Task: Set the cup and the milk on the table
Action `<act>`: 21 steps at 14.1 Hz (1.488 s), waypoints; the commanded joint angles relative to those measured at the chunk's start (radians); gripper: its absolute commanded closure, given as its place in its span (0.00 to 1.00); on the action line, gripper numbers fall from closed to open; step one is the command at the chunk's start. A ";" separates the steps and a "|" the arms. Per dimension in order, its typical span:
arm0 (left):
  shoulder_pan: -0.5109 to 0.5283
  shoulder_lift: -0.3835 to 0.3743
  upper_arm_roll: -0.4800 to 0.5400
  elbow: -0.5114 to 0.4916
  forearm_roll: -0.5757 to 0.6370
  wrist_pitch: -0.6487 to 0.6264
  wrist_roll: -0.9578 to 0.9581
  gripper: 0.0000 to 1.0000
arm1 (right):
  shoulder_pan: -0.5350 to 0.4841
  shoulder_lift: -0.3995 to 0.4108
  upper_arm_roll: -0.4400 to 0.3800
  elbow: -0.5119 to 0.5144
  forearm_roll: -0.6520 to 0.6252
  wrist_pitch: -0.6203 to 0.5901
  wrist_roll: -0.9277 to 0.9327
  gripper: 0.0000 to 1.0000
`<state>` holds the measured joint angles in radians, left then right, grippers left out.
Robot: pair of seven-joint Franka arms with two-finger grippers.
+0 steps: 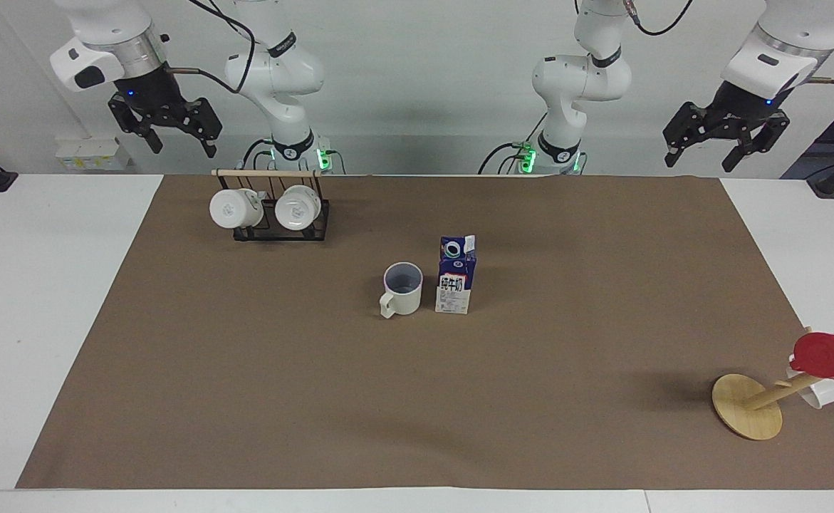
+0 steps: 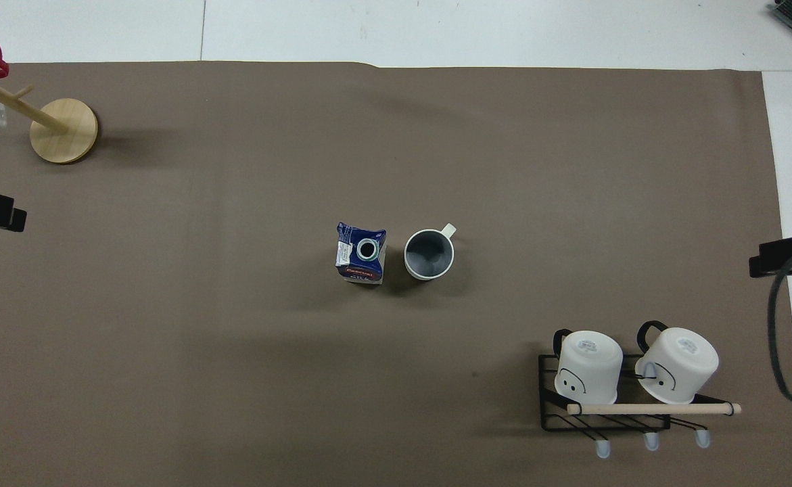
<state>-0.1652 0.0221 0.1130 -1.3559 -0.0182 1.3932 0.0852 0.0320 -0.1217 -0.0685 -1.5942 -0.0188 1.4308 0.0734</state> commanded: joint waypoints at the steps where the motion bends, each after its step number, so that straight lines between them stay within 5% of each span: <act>1: 0.010 0.022 -0.007 0.049 0.056 -0.036 0.047 0.00 | -0.014 0.004 0.007 0.010 0.011 0.007 0.009 0.00; 21: 0.010 -0.010 -0.006 0.001 0.046 -0.014 0.065 0.00 | -0.014 0.004 0.007 0.010 0.011 0.007 0.009 0.00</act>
<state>-0.1647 0.0277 0.1138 -1.3415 0.0098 1.3853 0.1328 0.0320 -0.1217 -0.0685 -1.5937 -0.0188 1.4313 0.0734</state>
